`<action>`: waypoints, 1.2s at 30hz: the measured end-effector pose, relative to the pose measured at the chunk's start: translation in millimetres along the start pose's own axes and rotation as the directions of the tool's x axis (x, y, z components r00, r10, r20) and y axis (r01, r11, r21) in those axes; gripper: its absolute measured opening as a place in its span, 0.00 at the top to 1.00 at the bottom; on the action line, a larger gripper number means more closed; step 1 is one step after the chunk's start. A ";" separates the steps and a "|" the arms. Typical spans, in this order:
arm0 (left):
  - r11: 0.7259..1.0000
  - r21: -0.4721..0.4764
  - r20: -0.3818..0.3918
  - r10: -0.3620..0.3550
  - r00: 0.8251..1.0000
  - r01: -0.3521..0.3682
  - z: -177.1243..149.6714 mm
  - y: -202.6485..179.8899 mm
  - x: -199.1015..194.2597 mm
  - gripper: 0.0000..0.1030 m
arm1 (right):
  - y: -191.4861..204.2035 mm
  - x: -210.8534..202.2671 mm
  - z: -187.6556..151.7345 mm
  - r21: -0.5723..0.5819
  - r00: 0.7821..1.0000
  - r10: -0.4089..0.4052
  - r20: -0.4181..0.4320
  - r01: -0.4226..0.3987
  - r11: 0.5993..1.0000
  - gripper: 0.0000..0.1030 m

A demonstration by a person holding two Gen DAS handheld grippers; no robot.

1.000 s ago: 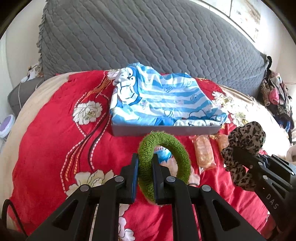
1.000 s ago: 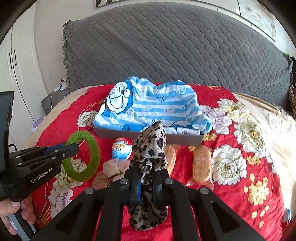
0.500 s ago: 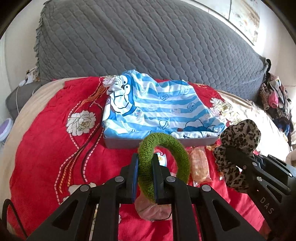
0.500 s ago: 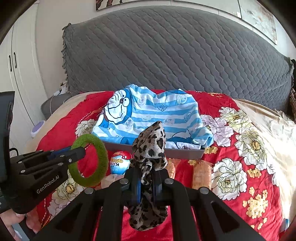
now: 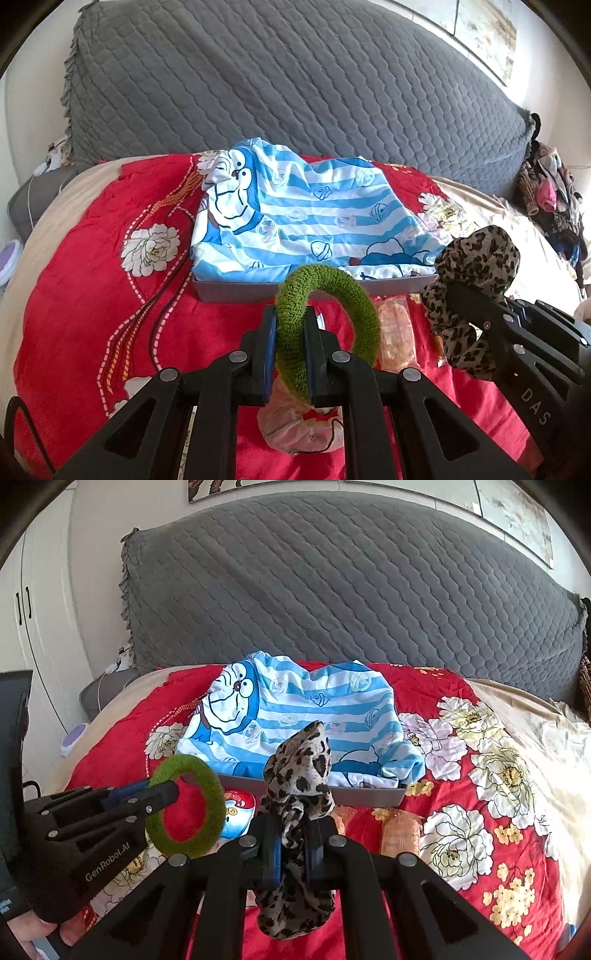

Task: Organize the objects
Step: 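Carry the green hair tie with the left tool while the right tool carries the scrunchie over the tray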

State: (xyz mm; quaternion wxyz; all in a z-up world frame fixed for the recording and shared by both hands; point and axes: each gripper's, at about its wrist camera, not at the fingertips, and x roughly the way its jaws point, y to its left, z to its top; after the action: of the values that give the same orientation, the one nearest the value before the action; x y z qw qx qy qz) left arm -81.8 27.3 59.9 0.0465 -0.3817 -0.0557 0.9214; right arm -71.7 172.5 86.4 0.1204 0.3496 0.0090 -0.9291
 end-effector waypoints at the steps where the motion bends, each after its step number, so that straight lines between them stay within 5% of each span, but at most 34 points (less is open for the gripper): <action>1: 1.000 0.000 0.000 -0.001 1.000 0.001 0.6 -0.5 1.1 0.87 | -0.1 0.7 1.3 -0.002 1.000 -0.001 0.002 0.001 1.000 0.92; 36: 0.999 0.012 0.006 0.037 0.999 -0.037 54.9 -0.5 56.6 0.87 | -7.2 66.9 58.7 -0.009 1.000 0.009 -0.022 -0.009 1.000 0.92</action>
State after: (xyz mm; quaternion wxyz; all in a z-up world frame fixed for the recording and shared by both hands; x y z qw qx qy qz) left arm -160.5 31.3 59.0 0.0315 -0.3798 -0.0433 0.9235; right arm -159.9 159.1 86.7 0.1260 0.3594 0.0129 -0.9245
